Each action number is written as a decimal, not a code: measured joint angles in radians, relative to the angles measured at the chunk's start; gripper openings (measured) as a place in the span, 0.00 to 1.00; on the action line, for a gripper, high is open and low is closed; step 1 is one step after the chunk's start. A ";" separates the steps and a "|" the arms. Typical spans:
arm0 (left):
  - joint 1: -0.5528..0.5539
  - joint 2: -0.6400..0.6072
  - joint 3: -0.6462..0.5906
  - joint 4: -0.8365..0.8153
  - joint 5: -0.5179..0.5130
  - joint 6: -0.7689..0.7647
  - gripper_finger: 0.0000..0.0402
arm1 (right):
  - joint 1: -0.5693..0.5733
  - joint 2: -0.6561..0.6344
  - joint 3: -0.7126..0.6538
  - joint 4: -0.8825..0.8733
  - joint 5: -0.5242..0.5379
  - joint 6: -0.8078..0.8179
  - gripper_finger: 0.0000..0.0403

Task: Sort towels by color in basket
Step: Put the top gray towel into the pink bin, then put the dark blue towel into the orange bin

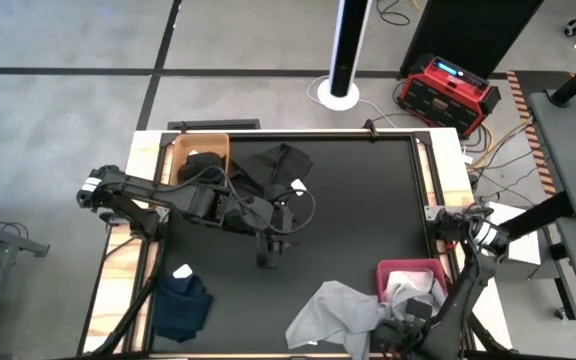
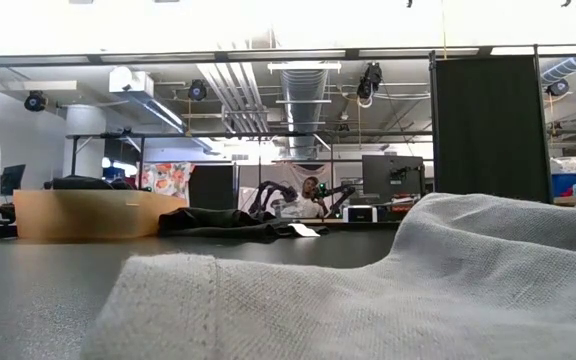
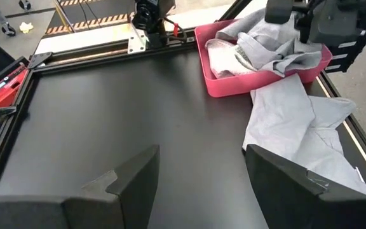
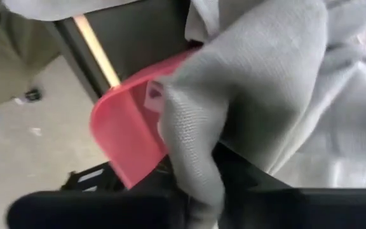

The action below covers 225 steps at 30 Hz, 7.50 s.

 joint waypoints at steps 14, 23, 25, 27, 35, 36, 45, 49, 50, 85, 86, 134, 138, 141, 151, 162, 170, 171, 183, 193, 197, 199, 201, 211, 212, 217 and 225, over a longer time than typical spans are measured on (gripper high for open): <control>0.000 -0.004 0.000 -0.002 0.000 -0.013 0.55 | 0.000 -0.059 0.021 -0.015 -0.073 0.182 0.51; -0.002 -0.014 0.000 -0.009 0.000 -0.026 0.55 | 0.001 -0.124 0.120 -0.100 0.040 0.365 0.54; -0.002 -0.014 0.000 0.000 0.000 -0.025 0.55 | 0.000 -0.133 0.133 -0.117 0.226 0.354 0.50; -0.002 -0.014 0.000 0.008 0.000 -0.025 0.55 | -0.017 -0.136 0.130 -0.115 0.357 0.313 0.43; -0.002 -0.015 0.000 0.017 0.000 -0.024 0.55 | -0.125 -0.088 0.053 -0.018 0.422 0.074 0.05; -0.002 -0.015 0.000 0.017 0.000 -0.024 0.55 | -0.133 -0.086 0.048 0.010 0.413 0.049 0.04; -0.002 -0.015 0.000 0.013 0.000 -0.023 0.55 | -0.148 -0.050 0.022 0.046 0.265 0.044 0.02; -0.002 -0.016 0.000 0.010 0.000 -0.023 0.55 | -0.129 -0.041 0.021 0.004 0.215 0.100 0.02; -0.002 -0.016 0.000 0.009 0.000 -0.023 0.55 | -0.122 -0.041 0.021 -0.014 0.207 0.119 0.02; -0.002 -0.016 0.000 -0.002 0.000 -0.019 0.55 | 0.026 -0.043 -0.268 0.192 0.186 0.321 0.02; -0.002 -0.016 0.000 -0.002 0.000 -0.019 0.55 | 0.026 -0.044 -0.268 0.190 0.183 0.319 0.02; -0.223 -0.061 -0.037 -0.487 -0.009 -0.194 0.55 | -0.248 -0.320 -0.084 -0.190 0.604 -0.088 0.24; -0.244 -0.060 -0.114 -0.427 -0.005 -0.153 0.55 | -0.330 -0.320 -0.084 -0.190 0.694 -0.207 0.26; -0.232 -0.060 -0.187 -0.352 -0.008 -0.129 0.55 | -0.382 -0.320 -0.084 -0.189 0.776 -0.265 0.27; -0.042 -0.060 -0.417 -0.021 -0.008 0.088 0.55 | -0.549 -0.368 -0.085 -0.190 0.920 -0.455 0.27; 0.305 -0.060 -0.623 0.341 0.084 0.277 0.55 | -0.623 -0.464 -0.125 -0.178 0.994 -0.501 0.25; 0.418 -0.056 -0.680 0.454 0.097 0.322 0.55 | -0.629 -0.510 -0.147 -0.175 1.050 -0.501 0.31; 0.423 -0.050 -0.679 0.462 0.098 0.325 0.55 | -0.630 -0.510 -0.148 -0.175 1.055 -0.501 0.31; 0.430 0.125 -0.642 0.460 0.131 0.356 0.55 | -0.629 -0.512 -0.151 -0.175 1.071 -0.502 0.38; 0.399 0.154 -0.584 0.265 0.130 0.279 0.55 | -0.629 -0.512 -0.153 -0.176 1.082 -0.511 0.41; 0.376 0.154 -0.577 0.208 0.103 0.255 0.55 | -0.630 -0.511 -0.156 -0.176 1.097 -0.516 0.41; 0.358 0.149 -0.568 0.114 0.120 0.210 0.55 | -0.631 -0.511 -0.158 -0.175 1.098 -0.517 0.40; 0.329 0.145 -0.532 -0.036 0.192 0.127 0.55 | -0.631 -0.511 -0.161 -0.176 1.097 -0.517 0.40; 0.027 0.140 -0.348 -0.616 0.383 -0.294 0.55 | -0.631 -0.511 -0.170 -0.174 1.097 -0.521 0.43; -0.007 0.138 -0.348 -0.635 0.372 -0.320 0.55 | -0.631 -0.511 -0.173 -0.171 1.097 -0.521 0.43; -0.158 0.100 -0.389 -0.649 0.385 -0.473 0.55 | -0.631 -0.511 -0.188 -0.165 1.097 -0.521 0.44; -0.357 0.021 -0.418 -0.642 0.480 -0.845 0.55 | -0.631 -0.510 -0.201 -0.144 1.097 -0.521 0.44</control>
